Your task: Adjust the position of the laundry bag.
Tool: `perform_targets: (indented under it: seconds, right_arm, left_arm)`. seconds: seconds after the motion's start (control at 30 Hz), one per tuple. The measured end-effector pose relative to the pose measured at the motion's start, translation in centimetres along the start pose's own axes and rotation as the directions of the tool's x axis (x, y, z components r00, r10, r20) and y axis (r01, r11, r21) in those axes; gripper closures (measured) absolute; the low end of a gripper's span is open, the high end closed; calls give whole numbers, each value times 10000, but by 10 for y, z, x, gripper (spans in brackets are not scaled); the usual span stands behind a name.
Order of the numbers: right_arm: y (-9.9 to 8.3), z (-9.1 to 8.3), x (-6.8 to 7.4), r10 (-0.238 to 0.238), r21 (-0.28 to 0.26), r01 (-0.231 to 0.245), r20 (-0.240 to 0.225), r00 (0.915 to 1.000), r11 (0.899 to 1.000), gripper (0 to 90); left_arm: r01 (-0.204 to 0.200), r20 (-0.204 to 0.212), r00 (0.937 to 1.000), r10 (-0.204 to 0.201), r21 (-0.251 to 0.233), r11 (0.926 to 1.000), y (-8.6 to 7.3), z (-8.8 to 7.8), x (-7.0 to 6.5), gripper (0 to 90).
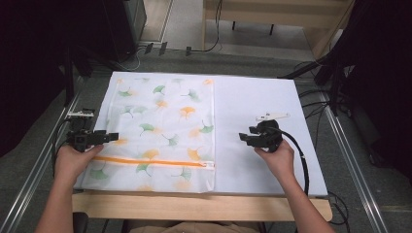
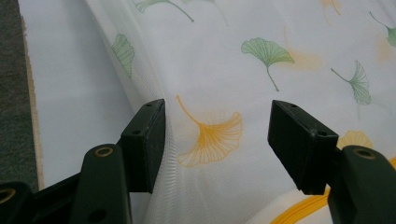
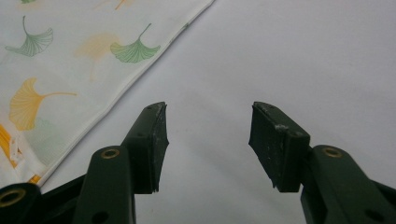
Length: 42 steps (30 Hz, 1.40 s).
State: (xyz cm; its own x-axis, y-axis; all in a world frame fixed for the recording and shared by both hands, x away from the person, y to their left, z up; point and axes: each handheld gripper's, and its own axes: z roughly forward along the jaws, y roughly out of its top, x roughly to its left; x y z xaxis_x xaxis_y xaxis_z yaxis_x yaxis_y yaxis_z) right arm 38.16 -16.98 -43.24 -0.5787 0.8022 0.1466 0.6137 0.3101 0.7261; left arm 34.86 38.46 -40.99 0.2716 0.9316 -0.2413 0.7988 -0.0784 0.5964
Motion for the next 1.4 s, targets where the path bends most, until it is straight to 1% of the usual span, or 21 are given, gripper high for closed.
perform_targets:
  seconds: [0.2, 0.27, 0.3, 0.43, 0.47, 0.7, 0.73, 0.8, 0.83, 0.93, 0.97, 1.0, 1.03, 1.1, 1.13, 1.2, 1.23, 1.27, 1.3, 1.33, 1.4]
  right_arm:
    - [0, 1, 1, -66, 85, 66, -10, 10000, 9999, 482]
    - [0, 1, 1, -74, 101, 74, -10, 10000, 9999, 482]
    - [0, 1, 1, -78, 109, 78, -12, 10000, 9999, 482]
    - [1, 0, 2, -49, 77, 49, -7, 10000, 10000, 484]
    - [2, 0, 4, -21, 61, 21, 9, 10000, 10000, 484]
    - [8, 3, 13, -246, 50, 246, -93, 9997, 9997, 485]
    - [10, 6, 17, -290, 58, 291, -234, 9993, 9996, 486]
    - [12, 11, 23, -444, 84, 446, -276, 9986, 9990, 485]
    - [13, 13, 25, -520, 100, 523, -306, 9982, 9986, 485]
    - [18, 21, 30, -581, 172, 589, -466, 9972, 9981, 487]
    - [20, 24, 33, -597, 149, 605, -505, 9969, 9981, 487]
    - [23, 27, 36, -557, 170, 568, -567, 9968, 9982, 487]
    - [23, 27, 36, -557, 170, 568, -567, 9968, 9982, 487]
    - [29, 35, 45, -703, 158, 717, -743, 9948, 9973, 488]
    - [31, 38, 48, -796, 164, 810, -758, 9939, 9966, 487]
    - [32, 40, 50, -786, 191, 803, -797, 9937, 9966, 487]
    - [34, 49, 55, -885, 266, 911, -861, 9923, 9955, 487]
    - [34, 49, 55, -885, 266, 911, -861, 9923, 9955, 487]
    - [35, 56, 58, -872, 398, 906, -810, 9929, 9951, 487]
    - [35, 56, 58, -872, 398, 906, -810, 9929, 9951, 487]
    - [35, 65, 59, -731, 536, 776, -811, 9940, 9955, 487]
  left_arm:
    - [28, -114, 9999, -27, 61, 10000, -1, 1, 2, 372]
    - [128, -145, 9998, -127, 45, 9999, -1, -1, 5, 367]
    - [345, -156, 9993, -344, 61, 9994, -2, -2, 9, 366]
    - [399, -236, 9989, -398, 23, 9992, -3, -5, 12, 366]
    - [453, -249, 9987, -455, -63, 9990, -3, -8, 13, 365]
    - [292, -354, 9990, -290, 59, 9996, -5, -9, 12, 370]
    - [287, -431, 9987, -286, 11, 9996, -6, -8, 14, 371]
    - [287, -434, 9986, -288, -35, 9996, -6, -6, 17, 376]
    - [395, -432, 9983, -396, -27, 9992, -6, -5, 18, 378]
    - [447, -369, 9983, -448, -39, 9990, -7, -1, 21, 383]
    - [512, -495, 9975, -507, 103, 9986, -8, 4, 24, 384]
    - [512, -495, 9975, -507, 103, 9986, -8, 4, 24, 386]
    - [587, -548, 9968, -574, 230, 9980, -8, 6, 26, 386]
    - [600, -628, 9964, -576, 378, 9975, -9, 10, 27, 390]
    - [574, -636, 9965, -549, 387, 9976, -9, 10, 27, 390]
    - [532, -675, 9964, -505, 386, 9978, -9, 10, 26, 392]
    - [541, -716, 9961, -515, 346, 9979, -9, 10, 26, 398]
    - [544, -736, 9959, -519, 324, 9980, -9, 10, 26, 398]
    - [602, -732, 9956, -580, 285, 9978, -10, 10, 26, 409]
    - [602, -732, 9956, -580, 285, 9978, -10, 10, 26, 412]
    - [619, -741, 9955, -592, 348, 9975, -10, 13, 27, 417]
